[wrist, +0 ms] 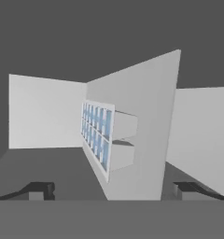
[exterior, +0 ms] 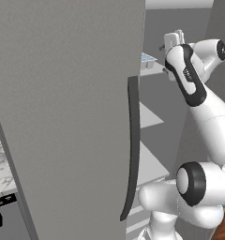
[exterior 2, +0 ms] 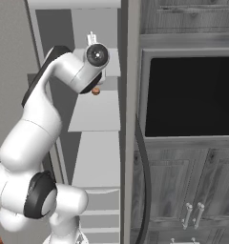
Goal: Open the freezer door, pick up the ice cube tray from the freezer, and place it on the dining counter.
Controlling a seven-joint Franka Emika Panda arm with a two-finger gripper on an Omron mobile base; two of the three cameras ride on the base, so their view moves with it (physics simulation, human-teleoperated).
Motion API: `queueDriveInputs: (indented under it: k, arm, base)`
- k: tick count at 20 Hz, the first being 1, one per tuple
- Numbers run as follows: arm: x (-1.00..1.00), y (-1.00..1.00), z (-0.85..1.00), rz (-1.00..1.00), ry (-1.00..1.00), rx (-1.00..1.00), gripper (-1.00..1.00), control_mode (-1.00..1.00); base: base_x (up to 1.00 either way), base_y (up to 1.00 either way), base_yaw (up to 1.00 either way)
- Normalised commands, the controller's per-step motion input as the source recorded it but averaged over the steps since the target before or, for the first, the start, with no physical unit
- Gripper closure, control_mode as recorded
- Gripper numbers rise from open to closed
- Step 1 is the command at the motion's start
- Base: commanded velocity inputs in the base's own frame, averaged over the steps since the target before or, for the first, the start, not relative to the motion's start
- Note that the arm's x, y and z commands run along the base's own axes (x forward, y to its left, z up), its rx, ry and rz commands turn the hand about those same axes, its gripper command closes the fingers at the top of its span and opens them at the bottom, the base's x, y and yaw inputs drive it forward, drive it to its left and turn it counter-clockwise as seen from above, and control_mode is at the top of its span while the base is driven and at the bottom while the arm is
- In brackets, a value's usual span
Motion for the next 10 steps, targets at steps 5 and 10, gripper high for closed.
queueDriveInputs:
  k: [5, 10]
  arm:
    - [0.33, 0.0, 0.0, 0.0, 0.03, -0.01, -1.0, -1.0]
    - [0.32, 0.0, 0.0, 0.0, 0.05, 0.0, -1.0, -1.0]
  base:
    - [0.0, 0.0, 0.0]
    - [0.0, 0.0, 0.0]
